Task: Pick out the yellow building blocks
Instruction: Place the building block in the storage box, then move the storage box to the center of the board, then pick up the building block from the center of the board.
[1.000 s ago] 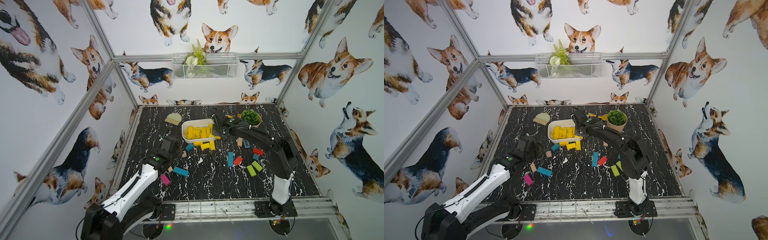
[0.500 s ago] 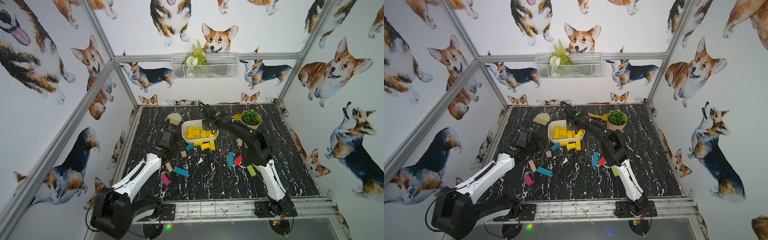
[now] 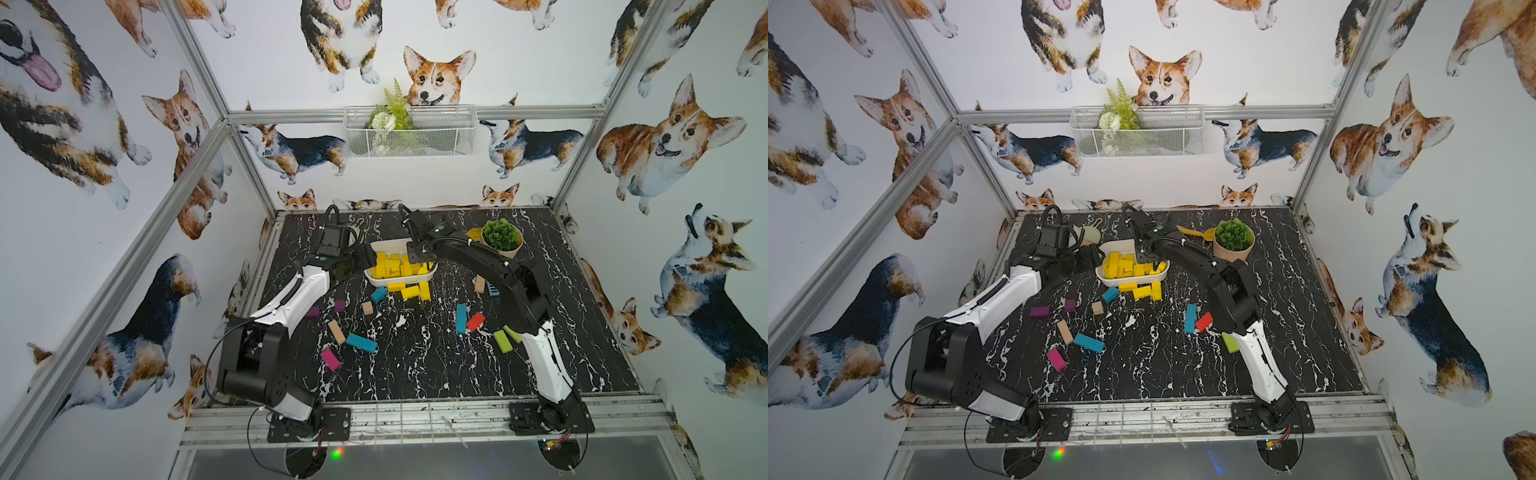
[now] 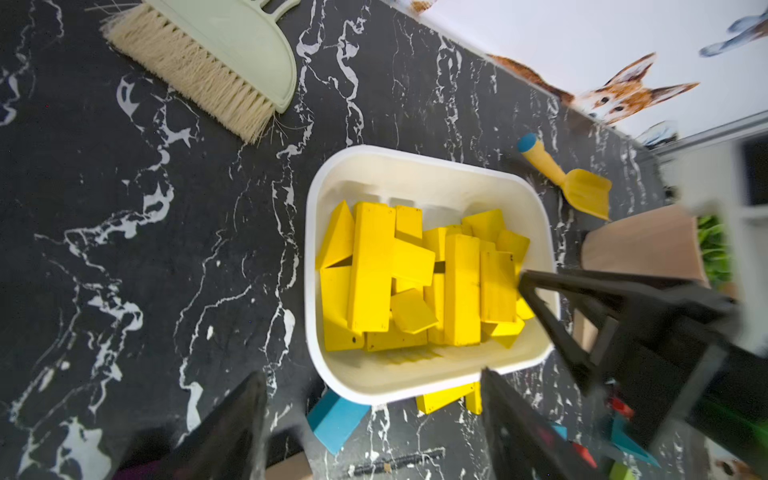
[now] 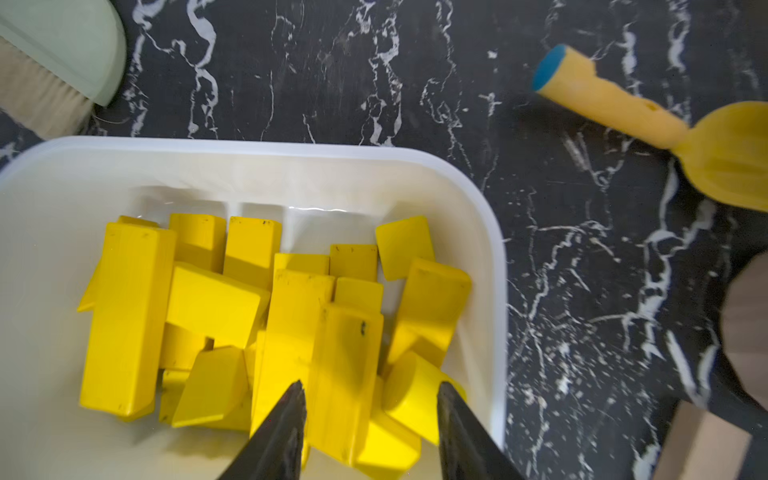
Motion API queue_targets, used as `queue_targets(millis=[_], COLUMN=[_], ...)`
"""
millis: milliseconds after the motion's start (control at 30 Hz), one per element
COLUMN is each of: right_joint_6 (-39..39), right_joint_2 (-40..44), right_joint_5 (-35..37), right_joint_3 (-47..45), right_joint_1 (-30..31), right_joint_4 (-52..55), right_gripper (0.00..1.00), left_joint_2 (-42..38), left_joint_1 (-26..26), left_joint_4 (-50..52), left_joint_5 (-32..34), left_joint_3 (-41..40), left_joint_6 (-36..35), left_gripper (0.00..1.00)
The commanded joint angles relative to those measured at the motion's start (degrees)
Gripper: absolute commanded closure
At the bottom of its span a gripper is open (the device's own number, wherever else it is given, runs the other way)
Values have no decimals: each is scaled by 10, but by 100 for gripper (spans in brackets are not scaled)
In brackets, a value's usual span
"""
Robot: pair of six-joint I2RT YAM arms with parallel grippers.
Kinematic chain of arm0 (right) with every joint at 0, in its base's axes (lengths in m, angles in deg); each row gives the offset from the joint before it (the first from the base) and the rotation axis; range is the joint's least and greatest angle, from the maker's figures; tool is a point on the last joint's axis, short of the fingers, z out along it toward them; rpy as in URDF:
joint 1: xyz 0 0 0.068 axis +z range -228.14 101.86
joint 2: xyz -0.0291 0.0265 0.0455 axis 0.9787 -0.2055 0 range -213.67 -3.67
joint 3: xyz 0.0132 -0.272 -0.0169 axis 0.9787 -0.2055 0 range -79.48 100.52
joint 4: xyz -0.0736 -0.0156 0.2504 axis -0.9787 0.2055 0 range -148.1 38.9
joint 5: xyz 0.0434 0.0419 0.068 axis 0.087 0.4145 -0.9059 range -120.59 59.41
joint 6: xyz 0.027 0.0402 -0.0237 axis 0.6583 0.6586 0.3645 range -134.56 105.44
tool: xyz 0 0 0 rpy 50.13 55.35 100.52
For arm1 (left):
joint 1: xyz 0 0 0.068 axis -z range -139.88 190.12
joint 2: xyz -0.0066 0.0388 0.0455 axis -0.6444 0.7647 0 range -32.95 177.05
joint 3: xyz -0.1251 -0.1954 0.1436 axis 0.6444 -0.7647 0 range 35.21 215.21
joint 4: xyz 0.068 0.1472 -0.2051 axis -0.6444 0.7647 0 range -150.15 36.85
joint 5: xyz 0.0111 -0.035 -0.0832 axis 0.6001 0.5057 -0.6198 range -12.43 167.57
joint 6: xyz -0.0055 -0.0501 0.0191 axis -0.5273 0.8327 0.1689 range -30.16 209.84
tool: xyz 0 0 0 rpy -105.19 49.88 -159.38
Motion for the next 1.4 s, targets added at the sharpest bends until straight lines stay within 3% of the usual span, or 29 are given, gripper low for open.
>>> queue_targets(millis=[0,300,367,467,567,667,800,967,1133,1367], right_joint_6=[9,23,25,18,-2,-19,-37,-34,48,116], right_joint_2=[101,287,304,313,310,316,320,301,241,126], right_joint_5=[9,14,16,17,4,-11,-31,-46,-28,-9], right_joint_3=[-92,-349,-370,-380,-377,-380,-386,-393,-355,-272], right_joint_1=[3,13,13,13,14,13,13,19,28,32], right_joint_4=[-98,-210,-206,-193,-182,-188,-197,-179,-136,-113], right_gripper=[47,46,47,48,49,49,49,49,47,43], left_joint_2=[79,194,207,207,195,190,166,130,85,-22], left_joint_1=[-5,-6,-6,-13,-31,-46,-64,-73,-78,-77], left_joint_4=[57,81,84,70,45,56,51,46,2,11], left_joint_5=[24,77,78,97,108,119,141,117,14,6], left_joint_3=[69,145,150,125,88,75,50,44,47,33], left_joint_6=[-71,-52,-44,-8,22,24,26,23,77,83], left_gripper=[26,46,52,72,80,81,81,69,46,37])
